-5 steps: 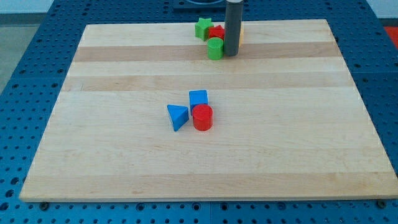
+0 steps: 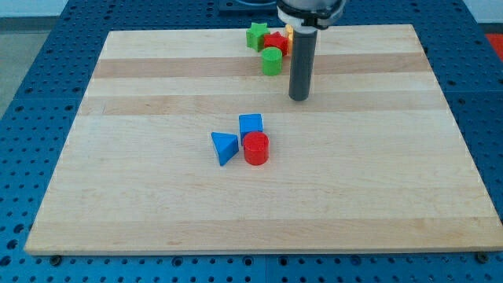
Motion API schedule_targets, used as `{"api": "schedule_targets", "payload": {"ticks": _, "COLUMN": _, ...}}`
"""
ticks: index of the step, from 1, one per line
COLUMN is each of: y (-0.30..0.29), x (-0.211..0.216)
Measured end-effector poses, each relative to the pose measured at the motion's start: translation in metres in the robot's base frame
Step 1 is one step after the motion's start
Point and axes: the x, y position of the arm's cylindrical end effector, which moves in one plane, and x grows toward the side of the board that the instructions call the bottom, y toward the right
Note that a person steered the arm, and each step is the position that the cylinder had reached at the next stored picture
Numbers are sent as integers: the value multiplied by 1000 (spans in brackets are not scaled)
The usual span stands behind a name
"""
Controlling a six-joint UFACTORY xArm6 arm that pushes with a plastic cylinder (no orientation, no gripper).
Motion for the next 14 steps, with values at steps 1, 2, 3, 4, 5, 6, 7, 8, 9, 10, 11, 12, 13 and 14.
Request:
{"api": "schedule_targets", "payload": {"ticks": 1, "y": 0, "x": 27}}
{"api": "schedule_targets", "payload": {"ticks": 2, "y": 0, "x": 31}}
{"api": "schedule_targets", "payload": {"ticks": 3, "y": 0, "x": 34}}
{"api": "schedule_targets", "payload": {"ticks": 4, "y": 0, "x": 55}}
{"api": "schedule_targets", "payload": {"ticks": 5, "y": -11, "x": 70}}
{"api": "schedule_targets", "payload": {"ticks": 6, "y": -42, "x": 72}}
{"api": "schedule_targets", "payload": {"ticks": 7, "y": -76, "x": 72}}
{"api": "schedule_targets", "payload": {"ticks": 8, "y": -109, "x": 72}}
{"api": "schedule_targets", "payload": {"ticks": 9, "y": -136, "x": 72}}
{"api": "schedule_targets", "payload": {"ticks": 10, "y": -157, "x": 72}}
{"api": "schedule_targets", "payload": {"ticks": 11, "y": -157, "x": 70}}
{"api": "schedule_targets", "payload": {"ticks": 12, "y": -157, "x": 55}}
{"api": "schedule_targets", "payload": {"ticks": 13, "y": -157, "x": 41}}
{"api": "schedule_targets", "payload": {"ticks": 14, "y": -157, "x": 30}}
